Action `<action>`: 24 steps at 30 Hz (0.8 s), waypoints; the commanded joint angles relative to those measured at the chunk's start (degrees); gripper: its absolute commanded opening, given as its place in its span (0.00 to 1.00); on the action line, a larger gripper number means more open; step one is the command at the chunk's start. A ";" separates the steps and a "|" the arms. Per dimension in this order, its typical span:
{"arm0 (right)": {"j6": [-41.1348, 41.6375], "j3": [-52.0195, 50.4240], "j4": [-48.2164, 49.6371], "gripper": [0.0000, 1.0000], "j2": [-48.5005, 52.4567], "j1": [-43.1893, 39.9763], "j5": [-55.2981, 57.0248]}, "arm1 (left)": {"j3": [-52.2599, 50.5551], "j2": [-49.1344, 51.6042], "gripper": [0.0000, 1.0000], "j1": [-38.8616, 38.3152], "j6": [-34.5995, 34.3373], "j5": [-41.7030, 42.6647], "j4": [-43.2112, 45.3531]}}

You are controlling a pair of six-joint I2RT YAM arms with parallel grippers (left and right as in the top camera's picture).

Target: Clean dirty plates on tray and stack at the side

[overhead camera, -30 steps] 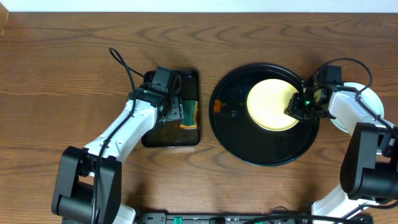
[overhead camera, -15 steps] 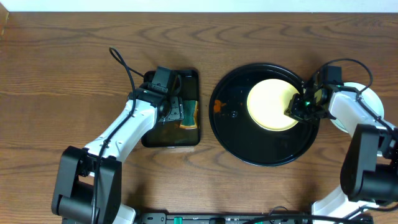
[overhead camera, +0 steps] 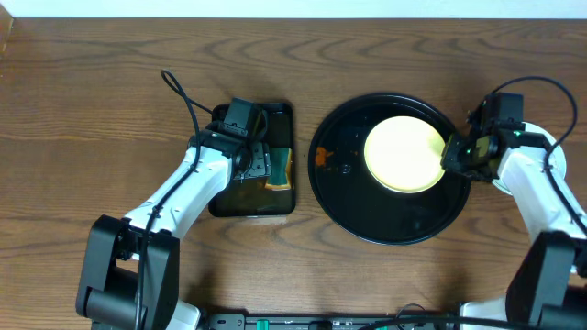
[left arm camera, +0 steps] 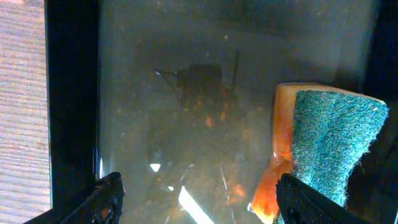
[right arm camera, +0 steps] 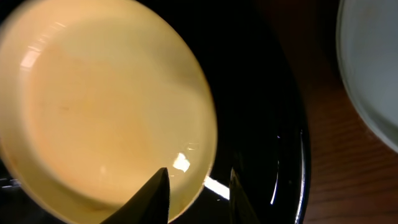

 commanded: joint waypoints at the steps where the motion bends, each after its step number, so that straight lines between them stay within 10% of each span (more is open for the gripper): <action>1: 0.04 -0.87 -0.04 0.29 3.91 -0.42 -0.24 | 0.48 0.04 0.79 0.04 -0.35 -1.14 -0.13; 24: 0.04 -0.85 8.68 0.01 12.02 -0.31 -9.18 | 0.48 0.04 0.79 0.04 -0.35 -1.14 -0.11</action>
